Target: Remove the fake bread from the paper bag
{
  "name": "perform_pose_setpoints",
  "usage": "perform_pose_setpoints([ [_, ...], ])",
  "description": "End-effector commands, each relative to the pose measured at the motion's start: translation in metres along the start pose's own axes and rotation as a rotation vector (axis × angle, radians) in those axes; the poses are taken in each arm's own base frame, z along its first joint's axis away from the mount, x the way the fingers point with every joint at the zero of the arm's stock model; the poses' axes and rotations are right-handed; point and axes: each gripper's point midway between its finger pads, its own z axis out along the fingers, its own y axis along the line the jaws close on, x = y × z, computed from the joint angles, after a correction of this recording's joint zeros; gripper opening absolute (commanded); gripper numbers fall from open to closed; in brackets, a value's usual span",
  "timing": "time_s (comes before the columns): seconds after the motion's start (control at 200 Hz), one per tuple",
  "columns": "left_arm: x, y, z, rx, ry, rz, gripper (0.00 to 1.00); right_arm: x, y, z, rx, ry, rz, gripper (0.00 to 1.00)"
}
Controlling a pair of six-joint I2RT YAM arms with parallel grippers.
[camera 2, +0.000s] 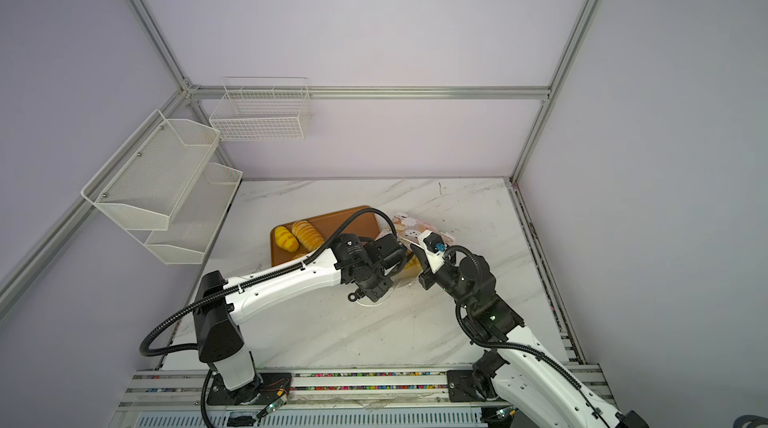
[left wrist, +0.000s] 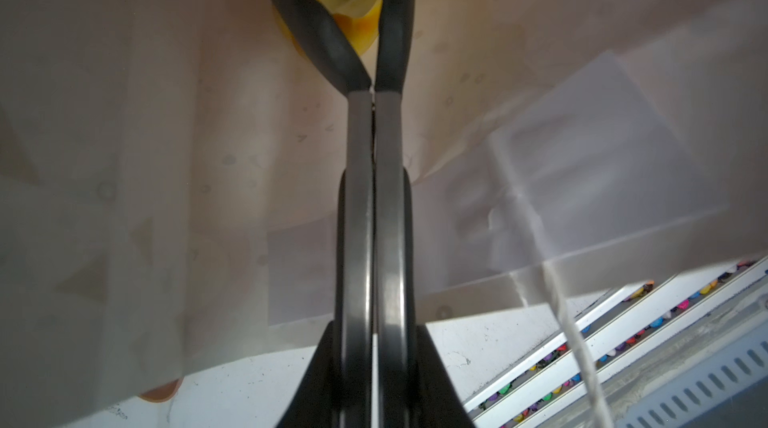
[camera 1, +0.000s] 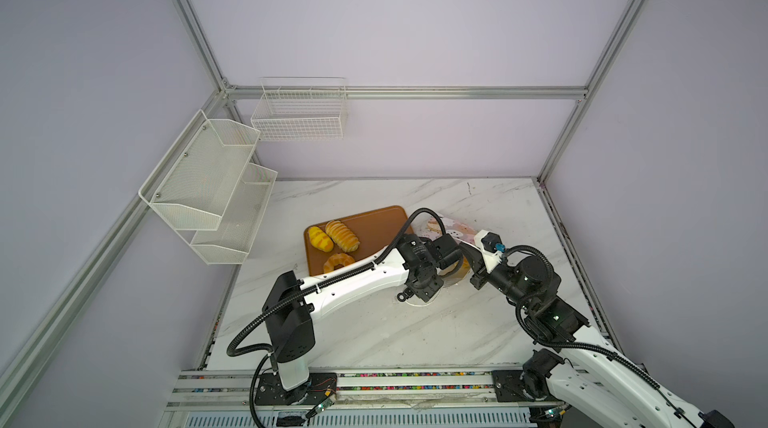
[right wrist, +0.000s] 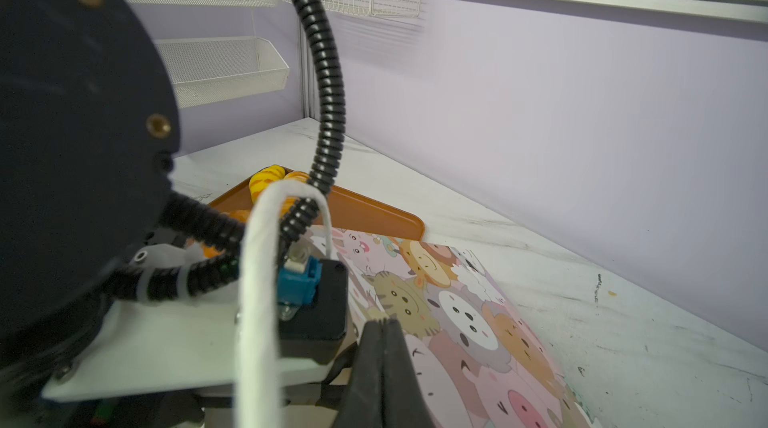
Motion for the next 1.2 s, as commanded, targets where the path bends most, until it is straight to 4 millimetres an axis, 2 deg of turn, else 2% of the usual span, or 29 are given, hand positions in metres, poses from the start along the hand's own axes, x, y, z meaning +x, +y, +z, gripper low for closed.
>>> perform_pose_setpoints([
  [0.0,-0.054,0.005,-0.027,0.012,-0.184,-0.076,0.00,-0.023,0.008,-0.003,-0.051,-0.078,0.001,0.00],
  [0.19,-0.071,0.011,-0.027,-0.007,-0.245,-0.108,0.00,-0.020,0.010,-0.004,-0.060,-0.078,0.005,0.00],
  [0.295,-0.075,0.004,-0.027,0.048,-0.266,-0.128,0.00,-0.022,0.010,-0.005,-0.059,-0.086,0.007,0.00],
  [0.72,-0.081,0.004,-0.042,0.199,-0.310,-0.293,0.00,-0.019,0.010,-0.002,-0.060,-0.086,0.014,0.00],
  [0.975,-0.064,0.010,-0.014,0.181,-0.193,-0.337,0.00,-0.017,0.007,0.000,-0.043,-0.077,0.026,0.00],
  [1.085,-0.062,0.009,-0.014,0.187,-0.155,-0.343,0.00,-0.012,0.004,0.002,-0.027,-0.053,0.031,0.00],
  [1.195,-0.061,0.007,-0.023,0.203,-0.150,-0.323,0.00,-0.012,0.002,0.003,-0.013,-0.052,0.032,0.00],
])
